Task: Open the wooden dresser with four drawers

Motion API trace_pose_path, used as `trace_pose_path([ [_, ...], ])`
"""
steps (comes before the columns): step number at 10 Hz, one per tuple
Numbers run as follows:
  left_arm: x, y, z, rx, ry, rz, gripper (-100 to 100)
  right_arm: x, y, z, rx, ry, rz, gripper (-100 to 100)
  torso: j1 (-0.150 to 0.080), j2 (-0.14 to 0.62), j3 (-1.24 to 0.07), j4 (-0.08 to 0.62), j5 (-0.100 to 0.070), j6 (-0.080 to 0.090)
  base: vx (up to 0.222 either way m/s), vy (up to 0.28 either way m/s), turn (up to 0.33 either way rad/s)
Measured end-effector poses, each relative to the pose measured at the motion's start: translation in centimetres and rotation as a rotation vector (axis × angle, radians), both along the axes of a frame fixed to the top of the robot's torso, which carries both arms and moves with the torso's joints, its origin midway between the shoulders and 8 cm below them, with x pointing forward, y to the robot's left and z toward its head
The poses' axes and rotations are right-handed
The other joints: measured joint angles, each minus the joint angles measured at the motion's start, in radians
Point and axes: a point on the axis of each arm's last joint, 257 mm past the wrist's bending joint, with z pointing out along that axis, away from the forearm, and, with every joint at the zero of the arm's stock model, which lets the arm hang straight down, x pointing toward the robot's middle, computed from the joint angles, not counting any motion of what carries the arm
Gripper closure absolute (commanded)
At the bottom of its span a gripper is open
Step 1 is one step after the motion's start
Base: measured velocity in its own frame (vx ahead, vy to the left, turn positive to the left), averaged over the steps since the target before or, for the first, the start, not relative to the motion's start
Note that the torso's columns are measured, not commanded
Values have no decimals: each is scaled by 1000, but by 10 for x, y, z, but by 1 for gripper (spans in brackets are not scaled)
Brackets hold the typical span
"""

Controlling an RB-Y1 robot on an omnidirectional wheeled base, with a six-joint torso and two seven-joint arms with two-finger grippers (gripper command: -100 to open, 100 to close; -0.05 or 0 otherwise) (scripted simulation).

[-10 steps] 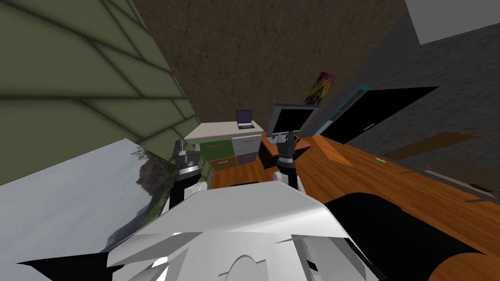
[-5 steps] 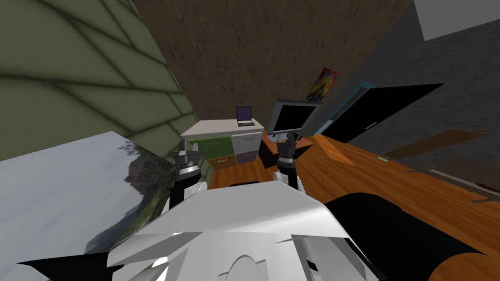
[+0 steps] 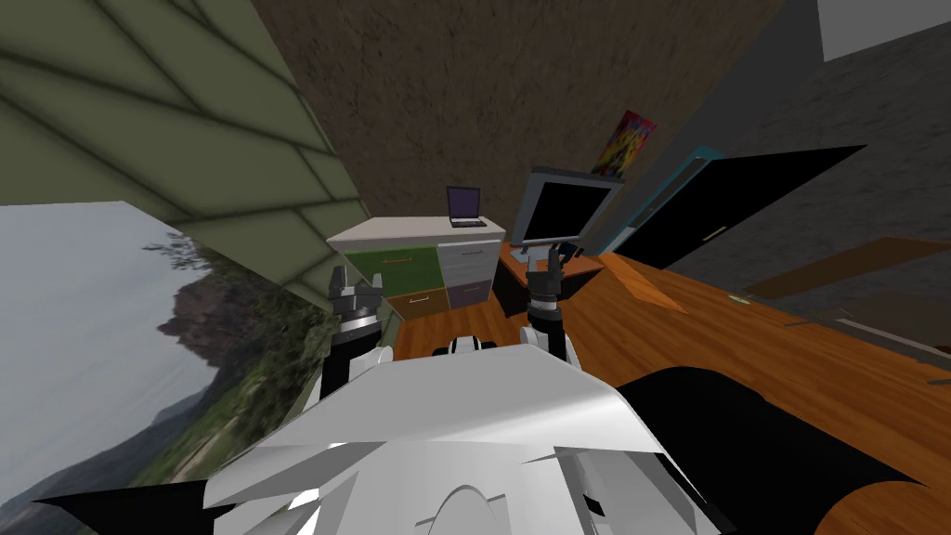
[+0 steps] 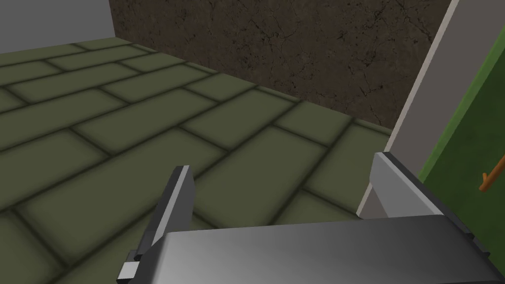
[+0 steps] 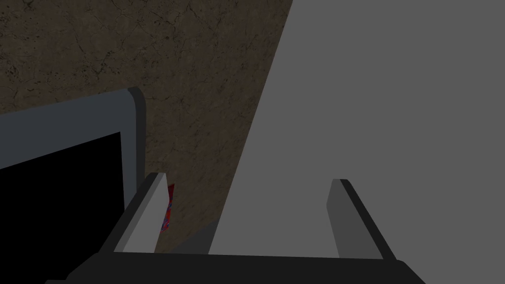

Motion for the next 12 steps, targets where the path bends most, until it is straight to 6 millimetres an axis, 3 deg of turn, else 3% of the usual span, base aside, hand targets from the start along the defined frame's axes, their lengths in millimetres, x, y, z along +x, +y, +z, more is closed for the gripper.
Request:
trace_pose_path([
  [4,10,-6,-12,71,44,-39,-100,0,0,0,0,0,0,0,-1,12,-25,14,0,0,57,-61,-17],
  [12,52,9,-76,106,188,-43,-100,0,0,0,0,0,0,0,0,13,-25,14,0,0,111,-115,-30],
])
